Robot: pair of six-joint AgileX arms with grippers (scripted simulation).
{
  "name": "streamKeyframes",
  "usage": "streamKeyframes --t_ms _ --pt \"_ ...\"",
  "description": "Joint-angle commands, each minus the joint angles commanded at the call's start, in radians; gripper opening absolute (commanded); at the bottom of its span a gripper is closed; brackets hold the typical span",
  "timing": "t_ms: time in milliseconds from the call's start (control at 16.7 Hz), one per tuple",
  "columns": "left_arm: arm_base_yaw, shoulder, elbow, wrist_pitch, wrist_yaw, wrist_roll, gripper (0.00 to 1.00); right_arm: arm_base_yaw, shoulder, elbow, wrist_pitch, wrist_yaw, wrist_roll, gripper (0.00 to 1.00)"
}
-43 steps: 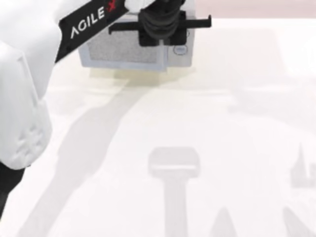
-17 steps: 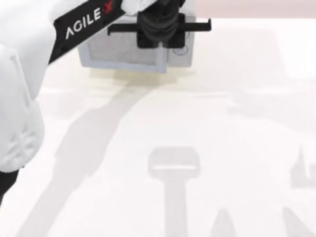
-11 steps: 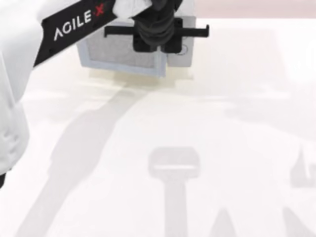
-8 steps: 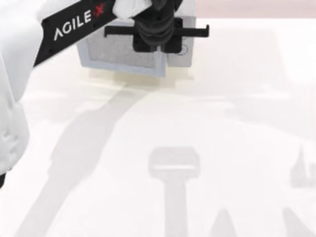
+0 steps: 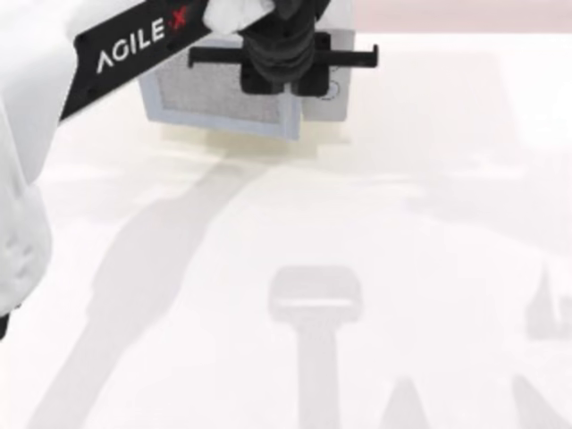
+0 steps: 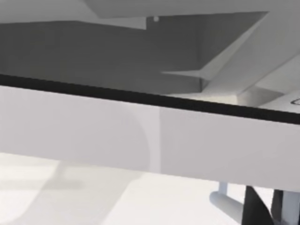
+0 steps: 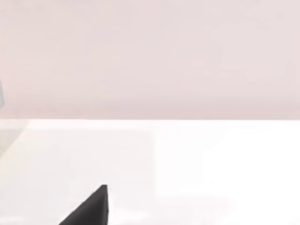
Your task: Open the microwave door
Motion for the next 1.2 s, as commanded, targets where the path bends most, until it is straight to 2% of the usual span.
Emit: streamKeyframes --t_ms 900,1200 --pt "-0.006 -0.001 -0.002 0.004 0.007 -0.001 0.0 0.0 0.0 0.0 0.0 0.0 0.0 1.0" --pt "0.006 -0.072 -0.118 0.059 0.034 0.068 0.0 0.0 0.0 0.0 0.0 0.0 0.0 1.0"
